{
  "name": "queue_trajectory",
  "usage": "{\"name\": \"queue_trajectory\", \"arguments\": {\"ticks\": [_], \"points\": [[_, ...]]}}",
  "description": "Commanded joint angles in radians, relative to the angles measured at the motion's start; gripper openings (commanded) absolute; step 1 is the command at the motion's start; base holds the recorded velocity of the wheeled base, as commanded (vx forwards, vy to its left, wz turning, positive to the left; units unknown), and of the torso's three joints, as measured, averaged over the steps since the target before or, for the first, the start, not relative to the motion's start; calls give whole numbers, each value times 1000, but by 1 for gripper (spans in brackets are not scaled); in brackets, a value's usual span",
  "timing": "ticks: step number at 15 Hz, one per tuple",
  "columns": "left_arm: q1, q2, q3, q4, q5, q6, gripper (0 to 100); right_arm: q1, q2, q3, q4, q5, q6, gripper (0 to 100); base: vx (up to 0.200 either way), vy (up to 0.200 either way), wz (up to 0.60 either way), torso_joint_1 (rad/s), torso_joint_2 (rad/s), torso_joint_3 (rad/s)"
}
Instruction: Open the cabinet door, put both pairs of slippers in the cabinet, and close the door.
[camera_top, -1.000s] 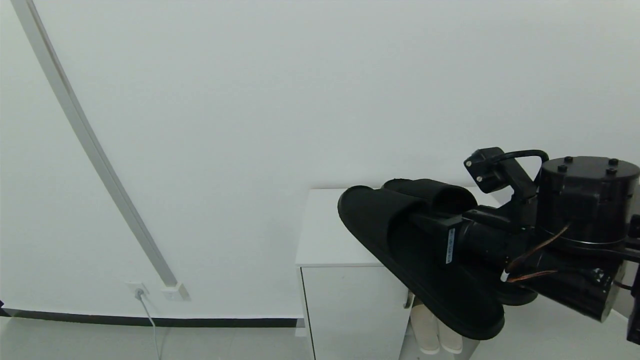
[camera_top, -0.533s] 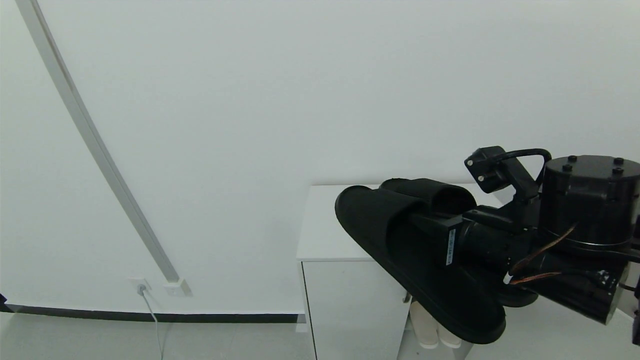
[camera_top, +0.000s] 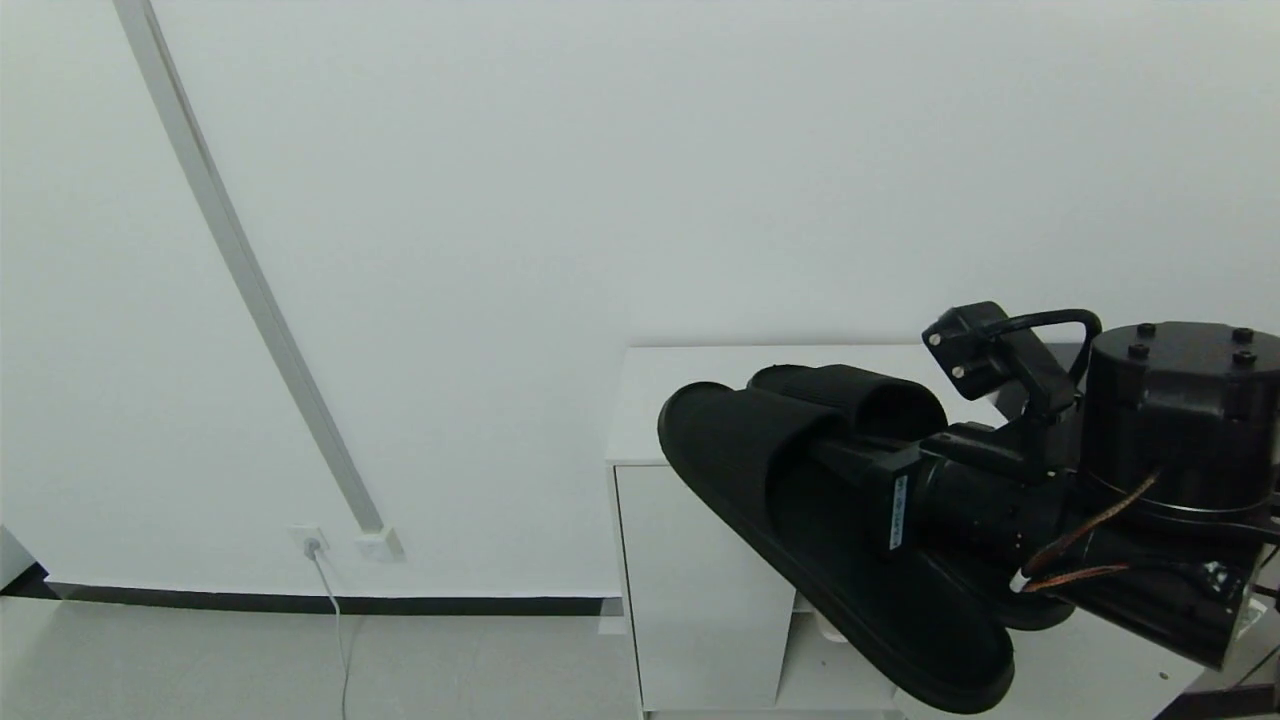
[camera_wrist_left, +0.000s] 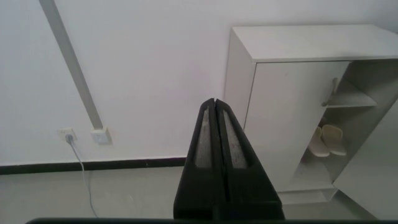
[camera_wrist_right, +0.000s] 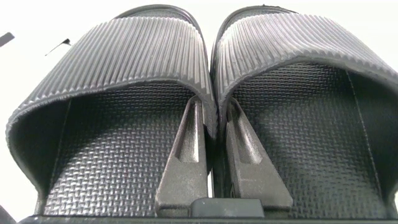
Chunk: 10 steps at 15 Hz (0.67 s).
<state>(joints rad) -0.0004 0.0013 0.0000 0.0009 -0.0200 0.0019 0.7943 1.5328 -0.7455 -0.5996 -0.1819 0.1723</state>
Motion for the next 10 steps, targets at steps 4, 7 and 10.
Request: {"name": "queue_trajectory", "arguments": {"ticks": [4,7,10], "points": [[0,0,0,1,0,0,0,5,3,11,-2,-1,-1,0,0,0,0,0,0,0],[0,-1,0,1,2,-2,0,6,3,15,-2,-1,-1,0,0,0,0,0,0,0],[0,0,0,1,2,-2,0,6,-3,18,-3,-1,-1,0,0,0,0,0,0,0]]}}
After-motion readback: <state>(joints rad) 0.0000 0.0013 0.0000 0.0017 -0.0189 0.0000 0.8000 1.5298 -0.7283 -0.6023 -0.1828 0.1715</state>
